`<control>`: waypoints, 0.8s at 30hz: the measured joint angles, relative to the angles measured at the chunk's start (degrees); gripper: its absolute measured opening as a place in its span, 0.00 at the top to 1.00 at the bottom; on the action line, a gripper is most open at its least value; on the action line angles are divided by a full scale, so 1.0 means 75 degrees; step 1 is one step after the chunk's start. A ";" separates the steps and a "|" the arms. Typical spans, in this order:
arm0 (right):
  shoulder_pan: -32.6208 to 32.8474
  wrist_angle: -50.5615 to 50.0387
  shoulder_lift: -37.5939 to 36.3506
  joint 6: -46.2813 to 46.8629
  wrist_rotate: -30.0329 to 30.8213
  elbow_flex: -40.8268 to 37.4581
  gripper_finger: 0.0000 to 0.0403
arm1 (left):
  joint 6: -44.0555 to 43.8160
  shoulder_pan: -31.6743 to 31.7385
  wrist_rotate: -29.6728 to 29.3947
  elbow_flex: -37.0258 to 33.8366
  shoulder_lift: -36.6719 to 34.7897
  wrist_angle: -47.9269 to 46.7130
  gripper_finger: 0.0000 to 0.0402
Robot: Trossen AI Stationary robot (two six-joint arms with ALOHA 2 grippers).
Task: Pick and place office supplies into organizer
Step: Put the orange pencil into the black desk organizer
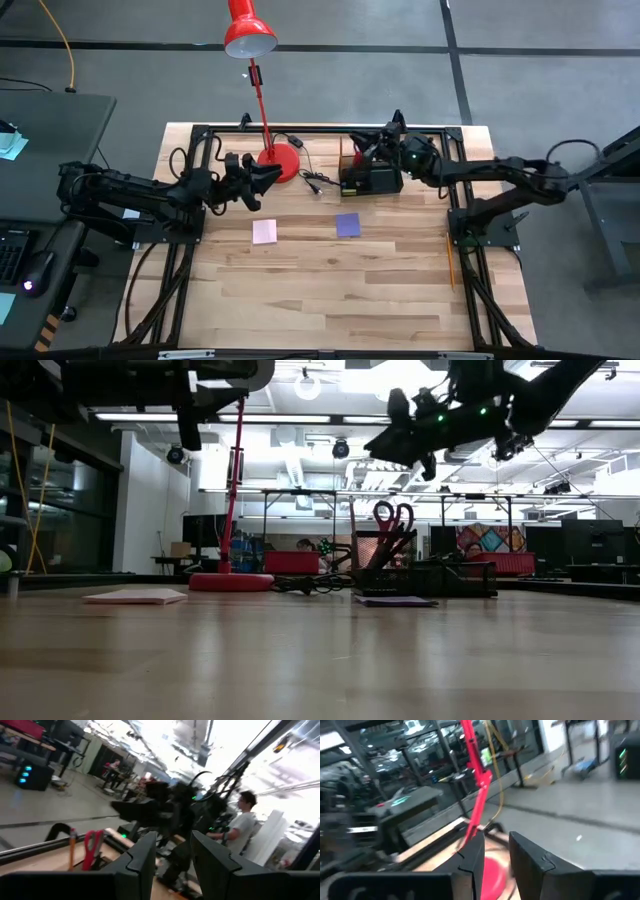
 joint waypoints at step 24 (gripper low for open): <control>0.1469 -0.7542 -0.2383 0.7435 -0.5458 0.0000 0.79 | 0.0283 -0.0006 0.2320 0.0902 0.1222 -0.2931 0.72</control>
